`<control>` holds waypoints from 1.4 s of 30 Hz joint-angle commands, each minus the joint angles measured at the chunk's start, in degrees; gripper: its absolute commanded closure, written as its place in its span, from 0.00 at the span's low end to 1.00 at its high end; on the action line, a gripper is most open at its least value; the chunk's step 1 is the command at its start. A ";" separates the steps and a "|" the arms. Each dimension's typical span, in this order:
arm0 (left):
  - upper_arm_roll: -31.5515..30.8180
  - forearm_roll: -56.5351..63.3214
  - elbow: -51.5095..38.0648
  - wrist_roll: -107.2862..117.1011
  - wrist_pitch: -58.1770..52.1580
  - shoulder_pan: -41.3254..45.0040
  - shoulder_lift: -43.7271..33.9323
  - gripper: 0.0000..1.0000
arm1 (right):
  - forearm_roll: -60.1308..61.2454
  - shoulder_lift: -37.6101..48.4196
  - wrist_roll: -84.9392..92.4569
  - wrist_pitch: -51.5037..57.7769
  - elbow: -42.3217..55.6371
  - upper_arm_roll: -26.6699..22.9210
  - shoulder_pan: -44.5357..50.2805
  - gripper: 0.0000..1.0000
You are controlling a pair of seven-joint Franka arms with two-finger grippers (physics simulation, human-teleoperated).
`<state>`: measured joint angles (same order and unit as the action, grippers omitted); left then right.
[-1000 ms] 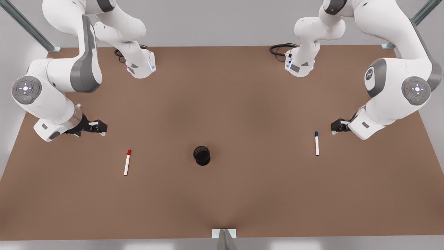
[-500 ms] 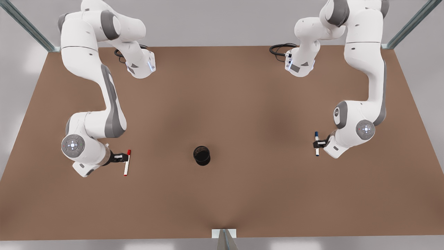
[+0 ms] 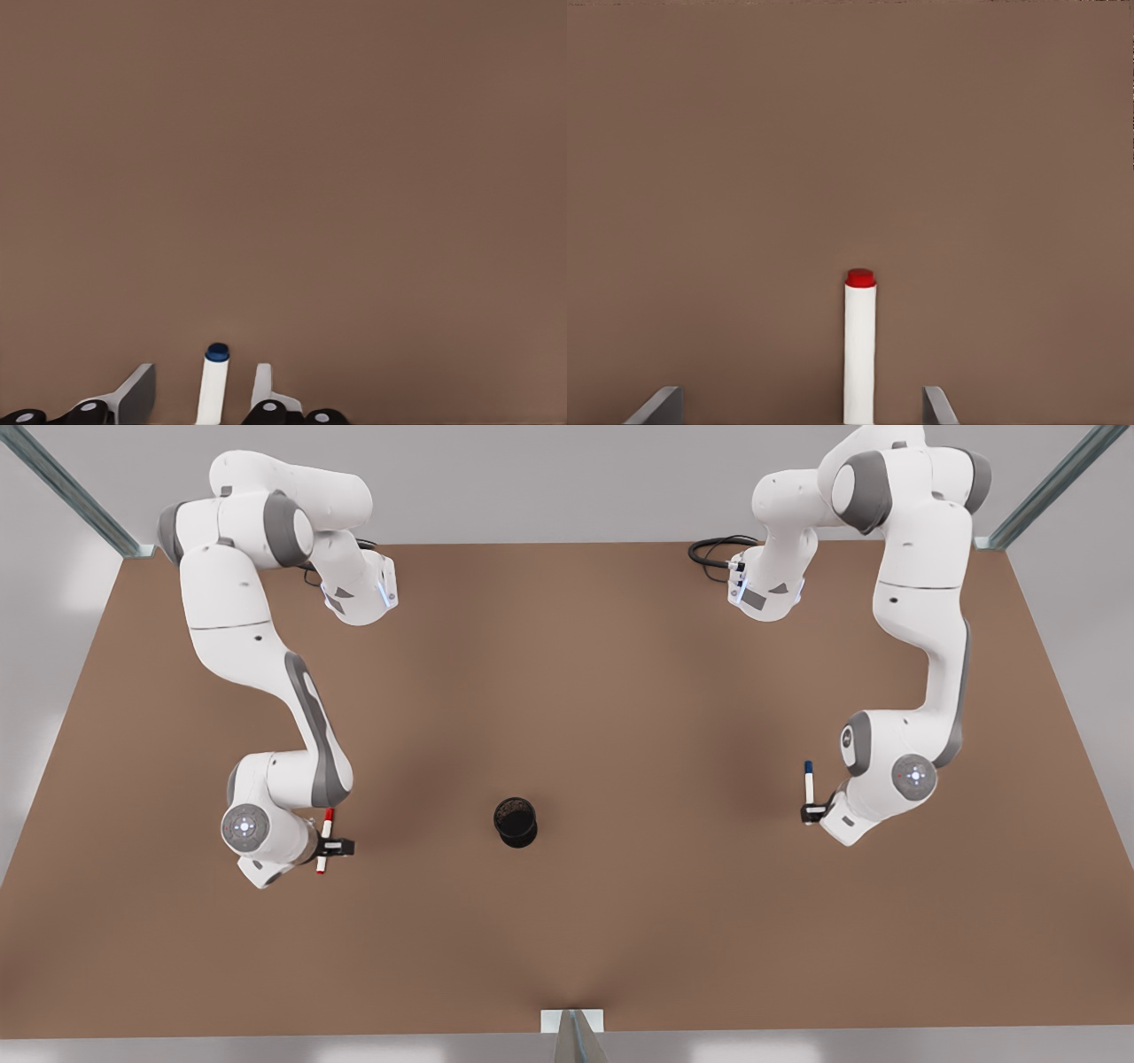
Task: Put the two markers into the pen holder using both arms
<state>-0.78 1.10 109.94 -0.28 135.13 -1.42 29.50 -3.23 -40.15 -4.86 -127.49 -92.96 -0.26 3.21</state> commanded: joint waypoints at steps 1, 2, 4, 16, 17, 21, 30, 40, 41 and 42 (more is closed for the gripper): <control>0.08 1.36 0.37 -5.00 1.10 -0.08 0.12 0.35 | 0.15 -0.37 -1.73 -4.70 -0.29 0.08 -0.40 0.00; 0.08 1.36 0.45 -5.00 1.10 -0.08 0.56 0.35 | 0.15 -0.37 -1.73 -4.70 -0.47 0.35 -0.49 0.00; 0.08 1.36 1.25 -4.91 1.10 -0.08 0.74 0.35 | 0.15 -0.46 -1.73 -4.78 -1.00 1.58 -1.80 0.04; 0.08 1.45 0.89 -4.91 3.39 -0.08 3.37 0.57 | 0.06 -2.83 -0.85 -7.68 -1.00 1.58 -3.04 0.24; 0.08 1.45 0.89 -4.82 3.39 -0.08 3.46 0.57 | 0.06 -3.10 -0.77 -7.68 -1.00 1.58 -3.04 0.24; 0.08 1.45 0.89 -4.73 3.83 0.10 3.90 0.57 | 0.06 -3.36 -0.68 -7.68 -1.00 1.58 -3.04 0.34; 0.08 1.45 0.81 -4.73 4.44 0.36 4.60 0.65 | 0.06 -3.54 -0.59 -7.68 -1.17 1.58 -3.39 0.55; 0.08 1.45 0.81 -4.47 4.36 0.36 4.78 0.76 | -0.11 -2.48 -0.59 -6.46 1.11 2.54 -2.33 0.79; 0.08 1.45 0.81 -4.38 4.27 0.36 4.43 0.76 | -0.20 -1.87 -0.59 -3.74 3.03 2.99 -2.42 0.79; 0.08 1.45 0.54 -4.38 3.57 0.45 4.34 0.78 | -0.38 -1.51 -0.50 0.31 6.55 3.33 -2.33 0.79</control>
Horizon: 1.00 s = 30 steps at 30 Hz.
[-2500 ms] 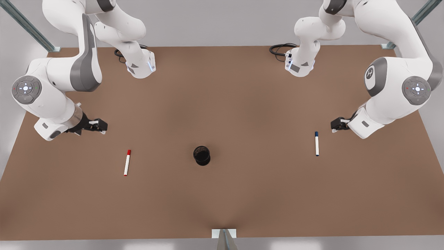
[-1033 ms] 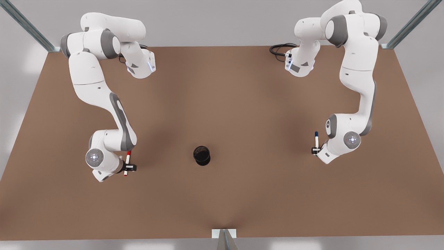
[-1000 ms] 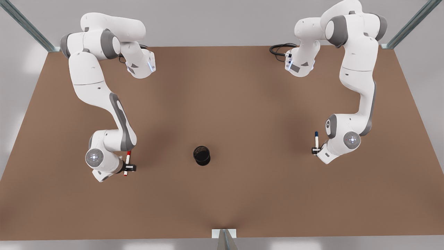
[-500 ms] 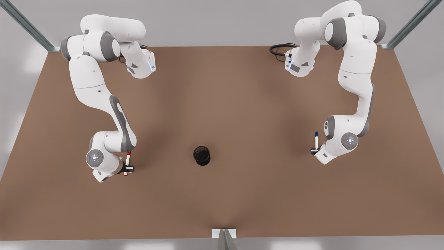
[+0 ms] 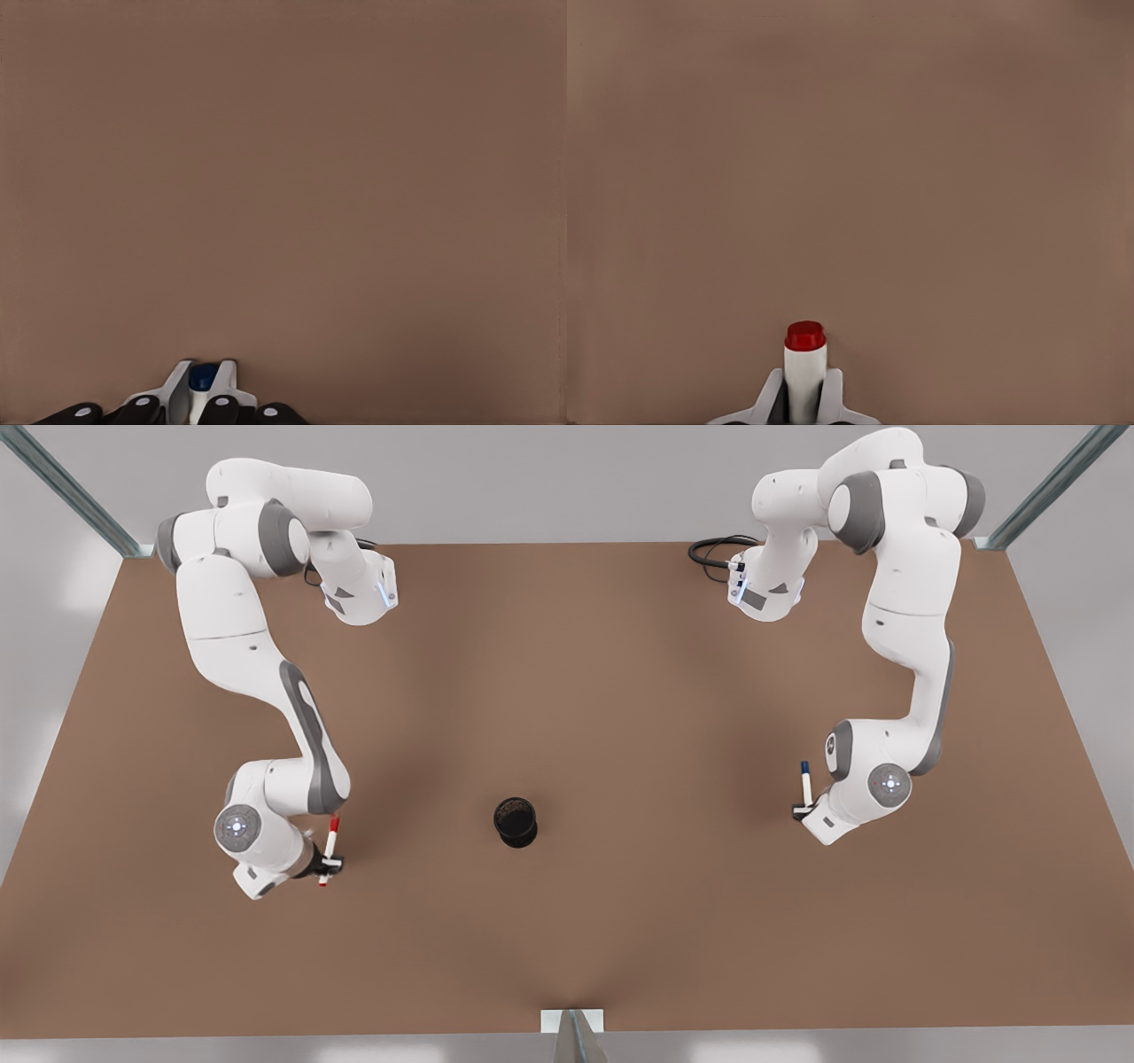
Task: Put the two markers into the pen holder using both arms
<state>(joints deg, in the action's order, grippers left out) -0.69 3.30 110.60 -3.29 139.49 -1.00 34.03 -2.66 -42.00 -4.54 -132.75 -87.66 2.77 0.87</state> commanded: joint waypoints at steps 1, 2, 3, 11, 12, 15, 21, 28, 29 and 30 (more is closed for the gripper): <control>-0.01 -0.75 -0.29 -1.37 -1.23 0.03 -0.28 0.78 | -1.12 0.78 -0.65 8.90 4.67 0.48 0.10 0.79; -0.01 -0.83 -0.29 -1.37 -1.32 0.03 -0.46 0.79 | -1.12 1.92 -0.21 12.07 7.76 1.27 0.01 0.79; -0.01 -0.75 -0.56 -1.37 -1.94 0.03 -0.72 0.79 | -1.03 4.55 -0.21 12.78 8.12 1.27 0.01 0.79; -0.28 -0.75 -14.08 -2.07 -22.40 1.18 -3.18 0.79 | -1.03 23.28 2.60 18.58 1.53 1.71 -0.69 0.79; -0.36 -0.75 -17.95 -2.24 -28.47 1.18 -3.18 0.79 | -1.03 25.04 2.51 20.43 0.03 1.71 -1.22 0.79; -0.63 -0.83 -21.74 -6.72 -32.26 1.18 -3.36 0.79 | -1.03 24.95 2.34 20.60 -0.23 1.71 -1.22 0.79; -3.52 -2.15 -29.03 -8.22 -37.97 1.27 -3.71 0.79 | -1.03 25.40 -5.12 14.45 -3.05 2.24 4.84 0.79; -7.48 -7.78 -33.08 -8.31 -37.80 1.44 -3.71 0.79 | -7.26 10.19 -22.53 -8.84 7.32 1.98 20.04 0.79; -8.80 -8.39 -33.52 -8.31 -37.80 1.44 -3.54 0.79 | -12.36 10.10 -30.17 -8.84 6.97 1.89 22.24 0.79; -10.64 -9.71 -33.52 -7.96 -37.80 1.79 -3.62 0.79 | -14.12 10.10 -35.36 -8.84 6.36 1.89 23.65 0.79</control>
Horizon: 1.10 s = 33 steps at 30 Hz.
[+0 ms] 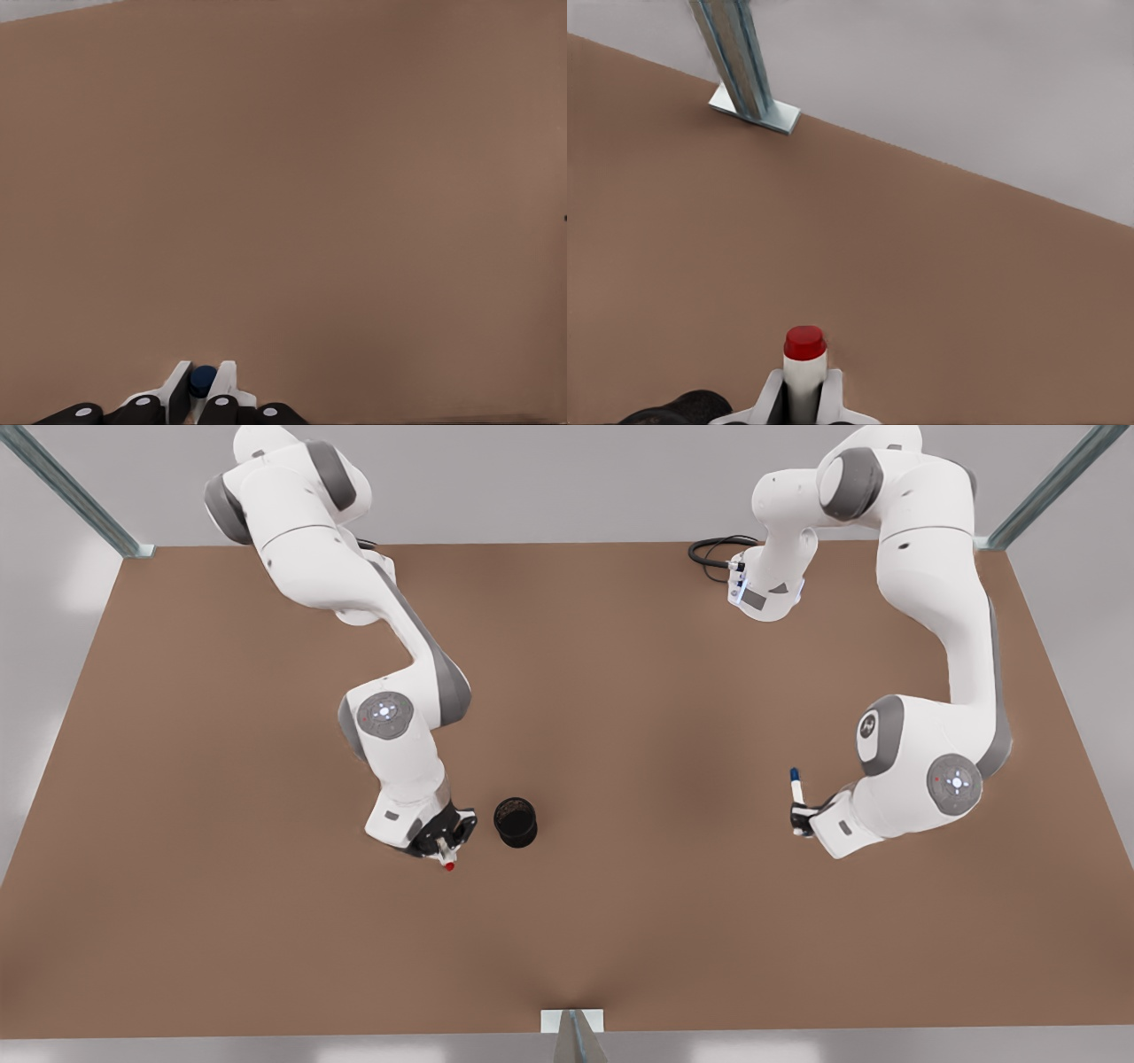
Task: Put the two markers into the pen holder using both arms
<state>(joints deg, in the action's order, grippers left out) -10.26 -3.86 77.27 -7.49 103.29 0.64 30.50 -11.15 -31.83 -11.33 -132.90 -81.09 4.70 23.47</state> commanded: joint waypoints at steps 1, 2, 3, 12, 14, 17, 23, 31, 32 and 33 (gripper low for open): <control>-1.34 -2.65 -0.19 -4.20 -1.68 0.15 0.00 0.79 | -7.48 -0.43 -31.03 -10.09 -0.29 -0.04 1.84 0.79; -1.96 -2.82 -0.19 -6.66 -2.47 0.06 -0.09 0.79 | -9.59 -1.31 -33.93 -10.71 -0.29 -0.04 2.89 0.79; -2.14 -5.80 -0.37 -14.38 -2.83 -0.81 -0.09 0.79 | -11.35 -1.40 -37.62 -10.89 -0.29 -0.04 3.77 0.79; -3.98 -28.92 -1.07 -74.06 2.97 -3.72 0.79 0.79 | -34.02 -6.49 -65.83 -18.89 -0.21 0.05 8.52 0.79; -4.24 -32.17 -1.07 -77.41 4.11 -3.45 0.79 0.79 | -37.01 -7.81 -68.74 -21.08 -0.47 0.05 8.78 0.79; -4.16 -34.46 -0.98 -84.36 6.40 -2.75 1.58 0.79 | -45.01 -7.90 -76.47 -21.26 -2.58 0.05 9.40 0.79; -4.07 -35.96 -0.72 -87.87 6.49 -2.40 1.93 0.79 | -48.27 -6.06 -79.81 -21.26 -7.94 0.40 9.48 0.79; -4.16 -36.22 -0.72 -87.79 6.93 -2.22 2.02 0.79 | -51.96 -3.16 -83.59 -22.58 -15.67 0.84 9.57 0.00; -4.16 -37.63 -0.72 -87.87 7.02 -2.05 2.46 0.79 | -51.87 -2.63 -83.33 -22.31 -15.67 0.93 9.57 0.00; -4.16 -37.80 -0.81 -87.87 7.98 -1.43 2.63 0.79 | -51.87 -2.19 -83.07 -22.23 -15.67 0.93 9.40 0.00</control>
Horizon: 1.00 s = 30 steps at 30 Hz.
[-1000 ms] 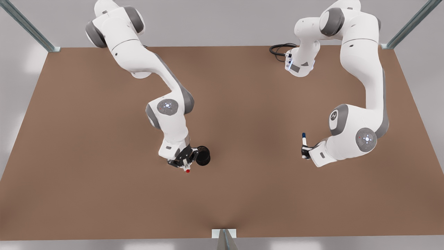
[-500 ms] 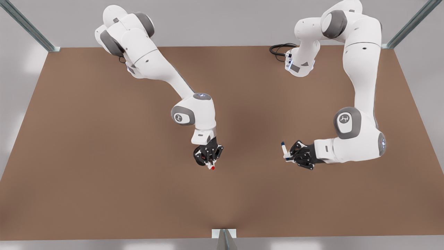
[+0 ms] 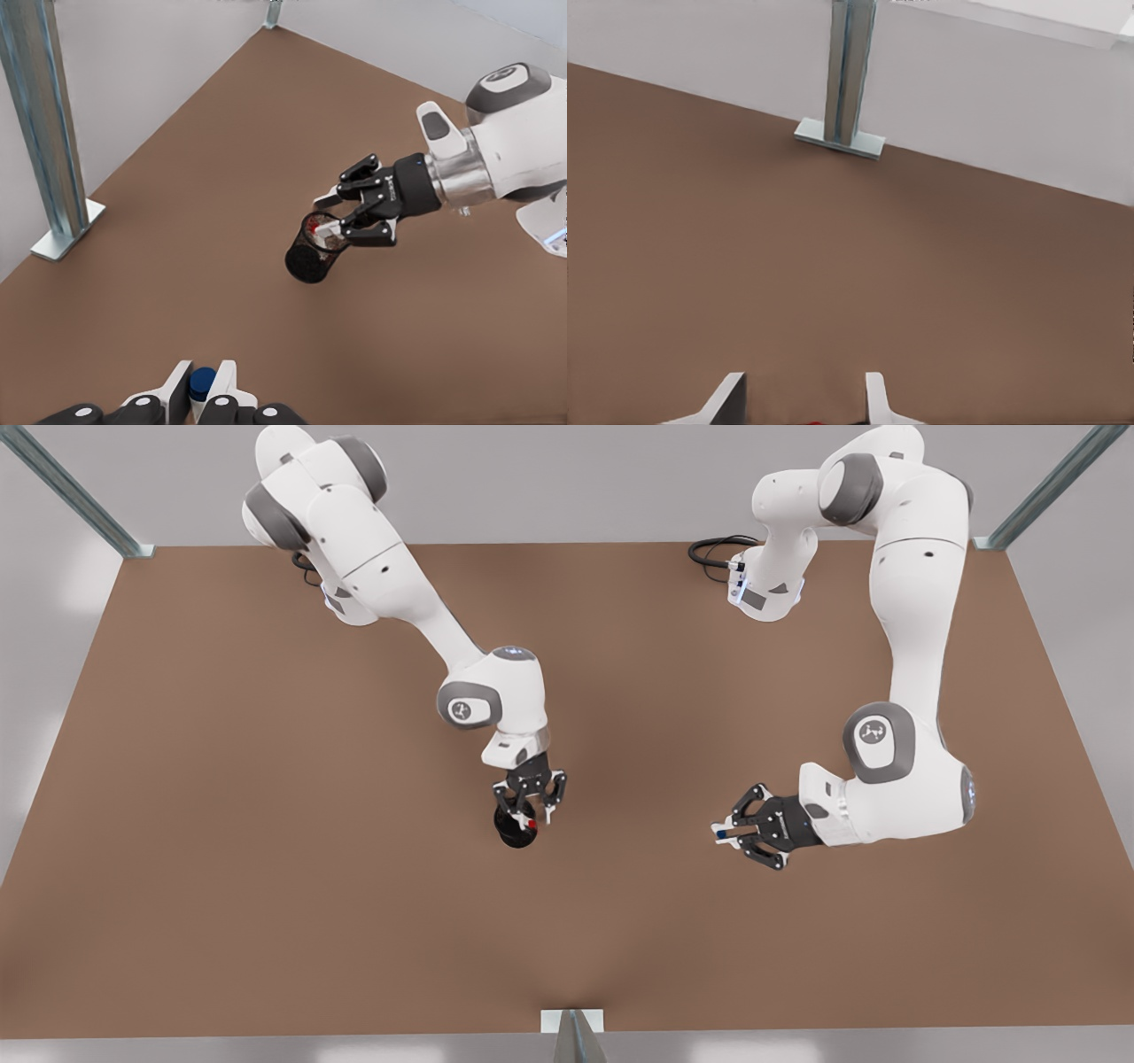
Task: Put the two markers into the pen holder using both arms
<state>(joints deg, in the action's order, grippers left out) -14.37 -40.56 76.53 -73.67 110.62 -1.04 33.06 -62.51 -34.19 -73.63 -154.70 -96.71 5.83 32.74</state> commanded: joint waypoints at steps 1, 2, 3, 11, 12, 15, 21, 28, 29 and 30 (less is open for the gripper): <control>-0.04 -2.50 -0.07 -21.69 0.91 0.52 0.34 0.79 | 0.02 1.14 -19.27 0.19 -0.06 0.76 -0.93 0.00; -0.04 -2.68 -0.07 -21.69 1.70 0.78 0.43 0.79 | 3.34 2.28 -14.81 3.35 0.38 1.20 -1.28 0.00; -0.04 -3.12 -0.24 -21.69 2.84 1.92 0.52 0.79 | 13.35 3.69 -4.10 5.02 1.08 1.29 -1.89 0.00; -0.04 -14.54 -0.24 -18.53 21.38 12.55 2.80 0.79 | 56.10 17.84 57.46 54.86 21.13 2.08 -22.64 0.00; -0.04 -16.21 -0.24 -16.33 23.93 14.66 3.15 0.79 | 56.10 18.02 57.37 55.12 20.69 2.08 -23.25 0.00; -1.18 -18.67 -0.51 -11.76 33.68 20.55 4.47 0.79 | 61.45 18.89 63.17 60.04 20.51 2.08 -32.03 0.00; -1.71 -19.56 -3.41 -3.85 43.71 27.32 7.63 0.79 | 61.81 24.52 77.76 56.71 11.10 -3.29 -32.31 0.00; -1.45 -19.47 -4.55 -1.65 48.11 31.28 10.71 0.79 | 61.81 24.17 77.32 56.53 11.37 -3.20 -32.22 0.00; -1.45 -19.47 -4.46 -1.65 48.11 31.10 10.89 0.79 | 61.81 24.08 77.32 56.53 11.46 -3.20 -32.22 0.00; -1.45 -19.47 -4.11 -1.65 48.11 31.10 11.06 0.79 | 61.90 24.08 77.32 56.53 11.37 -3.20 -32.48 0.00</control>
<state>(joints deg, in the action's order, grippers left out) -15.83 -59.89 72.43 -79.55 156.19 30.04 44.03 -0.81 -10.17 -19.46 -98.85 -85.33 2.64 0.43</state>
